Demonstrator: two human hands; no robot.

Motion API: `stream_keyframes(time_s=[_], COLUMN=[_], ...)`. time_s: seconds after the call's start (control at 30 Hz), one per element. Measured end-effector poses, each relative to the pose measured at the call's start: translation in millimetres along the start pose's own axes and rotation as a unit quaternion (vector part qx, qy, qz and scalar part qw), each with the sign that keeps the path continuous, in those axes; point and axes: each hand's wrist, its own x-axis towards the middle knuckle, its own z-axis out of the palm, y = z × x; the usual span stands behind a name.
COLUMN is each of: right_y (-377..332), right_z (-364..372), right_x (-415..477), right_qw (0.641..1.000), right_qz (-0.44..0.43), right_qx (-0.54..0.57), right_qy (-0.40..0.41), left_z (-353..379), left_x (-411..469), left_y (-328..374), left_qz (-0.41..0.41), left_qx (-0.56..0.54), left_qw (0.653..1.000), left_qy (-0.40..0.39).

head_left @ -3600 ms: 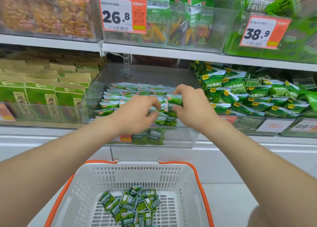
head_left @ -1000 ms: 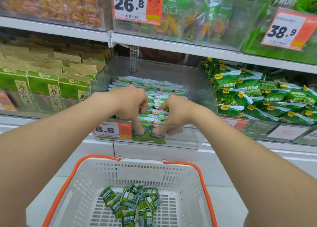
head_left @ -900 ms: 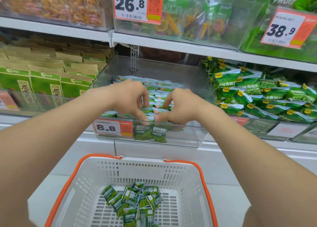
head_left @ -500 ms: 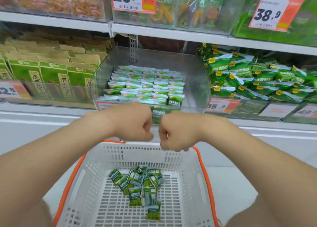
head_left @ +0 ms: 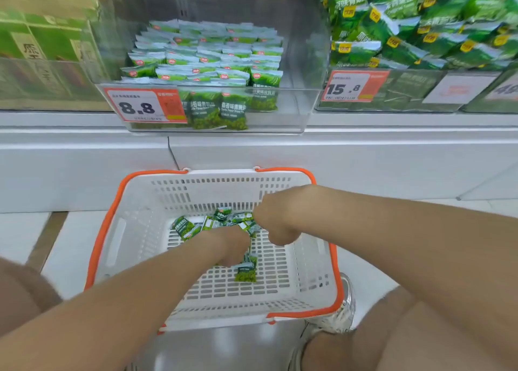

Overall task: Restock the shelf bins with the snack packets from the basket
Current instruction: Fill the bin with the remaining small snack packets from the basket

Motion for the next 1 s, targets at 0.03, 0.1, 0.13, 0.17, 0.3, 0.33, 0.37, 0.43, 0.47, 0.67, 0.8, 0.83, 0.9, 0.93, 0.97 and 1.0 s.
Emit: stream_keyframes(time_s=[0.03, 0.1, 0.13, 0.17, 0.3, 0.33, 0.37, 0.43, 0.47, 0.67, 0.8, 0.83, 0.9, 0.93, 0.97, 1.0], right_y=[0.9, 3.2, 5.2, 6.9, 12.8, 14.0, 15.0, 16.2, 16.5, 19.7, 25.5, 28.9, 38.1, 42.9, 48.2, 53.4], right_z=[0.9, 0.6, -0.2, -1.7, -5.1, -6.1, -7.1, -10.5, -13.2, -30.8, -37.4, -37.4, -36.5, -35.6, -34.7, -34.2], right_x=[1.8, 4.7, 5.5, 6.6, 12.2, 13.3, 14.8, 16.1, 15.8, 14.0, 3.3, 1.6, -2.9, -5.1, -7.1, -10.4], right_qw=[1.000, 1.000, 1.000, 1.000, 1.000, 1.000, 1.000, 1.000, 1.000, 0.998, 0.997, 0.997, 0.996, 0.995, 0.994, 0.993], right_qz=[0.005, 0.005, 0.004, 0.002, -0.006, -0.005, -0.006, -0.008, -0.008, 0.000, -0.004, -0.001, 0.006, 0.009, 0.014, 0.018], right_qx=[-0.003, -0.001, -0.001, -0.001, 0.000, 0.000, 0.002, 0.008, 0.006, 0.018, 0.013, 0.013, 0.026, 0.035, 0.048, 0.060], right_qy=[0.002, 0.005, 0.006, 0.006, 0.007, 0.007, 0.006, 0.005, 0.007, 0.058, 0.071, 0.071, 0.083, 0.092, 0.096, 0.104], left_z=[10.5, 32.4, 42.1, 50.2, 69.8, 72.0, 75.0, 78.9, 78.6, 51.8, 0.5, -13.1, -39.9, -52.7, -64.4, -75.3], left_x=[8.3, 23.4, 30.9, 37.4, 51.5, 53.6, 56.6, 60.5, 60.3, 46.3, 13.3, 4.5, -15.8, -26.1, -36.7, -47.8], left_y=[2.4, 4.6, 5.9, 7.5, 16.1, 16.4, 15.9, 14.4, 13.8, -1.3, -13.1, -15.1, -14.7, -13.5, -11.8, -9.5], left_qz=[-0.012, -0.022, -0.019, -0.015, -0.008, -0.010, -0.013, -0.014, -0.009, -0.003, 0.039, 0.043, 0.068, 0.084, 0.100, 0.113], left_qx=[-0.013, -0.046, -0.061, -0.064, -0.068, -0.064, -0.056, -0.054, -0.062, -0.272, -0.402, -0.413, -0.433, -0.443, -0.451, -0.458], left_qw=[1.000, 0.998, 0.997, 0.997, 0.998, 0.998, 0.998, 0.998, 0.998, 0.953, 0.903, 0.896, 0.878, 0.868, 0.857, 0.849], left_qy=[-0.007, -0.024, -0.034, -0.040, -0.014, -0.012, -0.009, 0.007, 0.022, 0.136, 0.146, 0.158, 0.192, 0.211, 0.227, 0.238])
